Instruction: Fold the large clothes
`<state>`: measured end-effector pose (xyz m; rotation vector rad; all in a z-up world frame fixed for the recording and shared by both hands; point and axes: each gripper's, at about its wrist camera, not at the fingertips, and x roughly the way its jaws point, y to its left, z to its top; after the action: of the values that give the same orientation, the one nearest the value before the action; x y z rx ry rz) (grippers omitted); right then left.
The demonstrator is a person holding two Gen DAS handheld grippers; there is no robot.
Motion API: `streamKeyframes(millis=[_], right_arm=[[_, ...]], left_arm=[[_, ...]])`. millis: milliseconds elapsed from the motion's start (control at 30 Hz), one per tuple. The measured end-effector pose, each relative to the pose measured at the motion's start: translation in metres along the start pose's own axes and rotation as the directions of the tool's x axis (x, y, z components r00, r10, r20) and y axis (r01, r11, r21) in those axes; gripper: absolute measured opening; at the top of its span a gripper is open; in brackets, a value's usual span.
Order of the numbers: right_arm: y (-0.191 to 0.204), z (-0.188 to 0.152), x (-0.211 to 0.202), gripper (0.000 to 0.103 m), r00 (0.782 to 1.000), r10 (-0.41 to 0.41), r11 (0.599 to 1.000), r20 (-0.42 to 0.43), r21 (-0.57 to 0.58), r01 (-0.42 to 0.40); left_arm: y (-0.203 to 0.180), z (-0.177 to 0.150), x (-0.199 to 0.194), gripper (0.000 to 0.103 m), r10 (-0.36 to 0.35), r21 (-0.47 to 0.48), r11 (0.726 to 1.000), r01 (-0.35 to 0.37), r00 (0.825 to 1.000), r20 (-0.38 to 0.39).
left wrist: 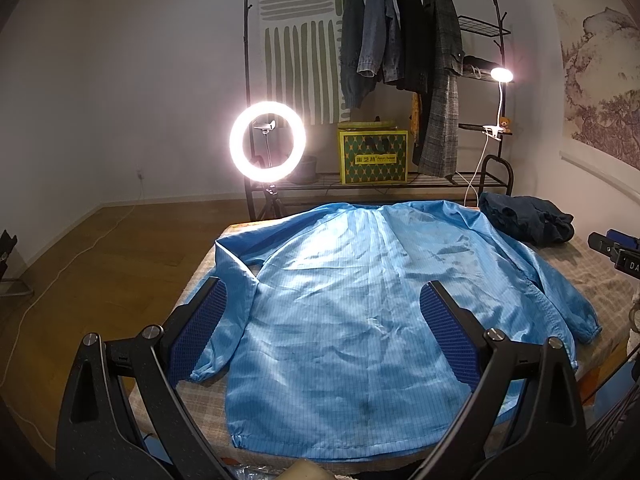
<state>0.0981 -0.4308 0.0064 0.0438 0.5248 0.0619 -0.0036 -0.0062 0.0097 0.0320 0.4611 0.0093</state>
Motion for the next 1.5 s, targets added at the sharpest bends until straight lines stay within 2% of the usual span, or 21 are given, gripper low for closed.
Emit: streamKeyframes(millis=[1500], right_arm=[[0.0003, -0.0006, -0.0001, 0.077, 1.000, 0.005, 1.000, 0.000, 0.005, -0.005]], left_arm=[[-0.0012, -0.0002, -0.0010, 0.099, 0.002, 0.004, 1.000, -0.002, 1.000, 0.004]])
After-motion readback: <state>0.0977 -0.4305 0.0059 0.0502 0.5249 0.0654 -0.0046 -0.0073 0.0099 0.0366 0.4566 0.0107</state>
